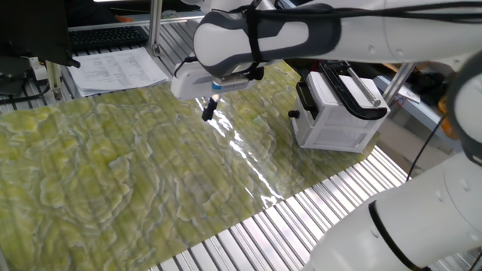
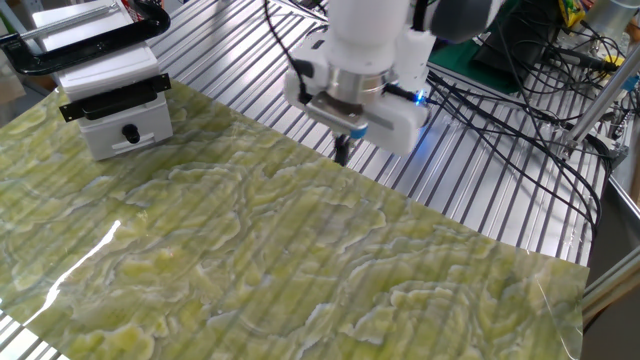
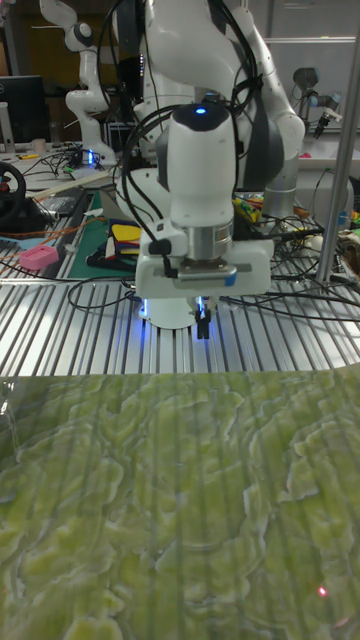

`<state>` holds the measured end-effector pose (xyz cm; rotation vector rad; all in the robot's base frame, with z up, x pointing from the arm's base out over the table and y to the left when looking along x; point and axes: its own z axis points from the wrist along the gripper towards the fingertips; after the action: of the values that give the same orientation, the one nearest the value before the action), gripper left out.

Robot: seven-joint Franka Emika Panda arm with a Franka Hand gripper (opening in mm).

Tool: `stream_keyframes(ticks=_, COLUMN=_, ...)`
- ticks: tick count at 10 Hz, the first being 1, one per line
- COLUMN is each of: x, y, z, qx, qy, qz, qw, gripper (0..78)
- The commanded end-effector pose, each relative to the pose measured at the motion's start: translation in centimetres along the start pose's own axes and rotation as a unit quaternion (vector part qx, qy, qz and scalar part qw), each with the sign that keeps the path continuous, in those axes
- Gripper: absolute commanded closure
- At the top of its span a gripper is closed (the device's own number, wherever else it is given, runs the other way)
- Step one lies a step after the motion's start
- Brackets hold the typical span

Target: Grasp the handle and close the drawer

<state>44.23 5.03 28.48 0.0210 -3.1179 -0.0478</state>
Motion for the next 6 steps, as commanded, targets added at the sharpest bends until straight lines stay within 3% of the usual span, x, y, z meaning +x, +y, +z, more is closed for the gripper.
stream_keyframes(ticks=1, x=-0.9, y=-1.1, z=0.4, qx=0.018, qy=0.002, qz=0.020, qw=0.9996, gripper=76.4)
stream_keyframes(ticks=2, x=-0.9, y=-1.3, z=0.4, qx=0.020, qy=0.002, qz=0.022, qw=0.9996, gripper=76.4)
stream_keyframes(ticks=3, x=-1.2, y=-2.1, z=0.2, qx=0.033, qy=0.005, qz=0.026, qw=0.9991, gripper=76.4)
stream_keyframes(ticks=6, x=-1.4, y=-2.6, z=0.2, qx=0.027, qy=0.007, qz=0.023, qw=0.9993, gripper=76.4)
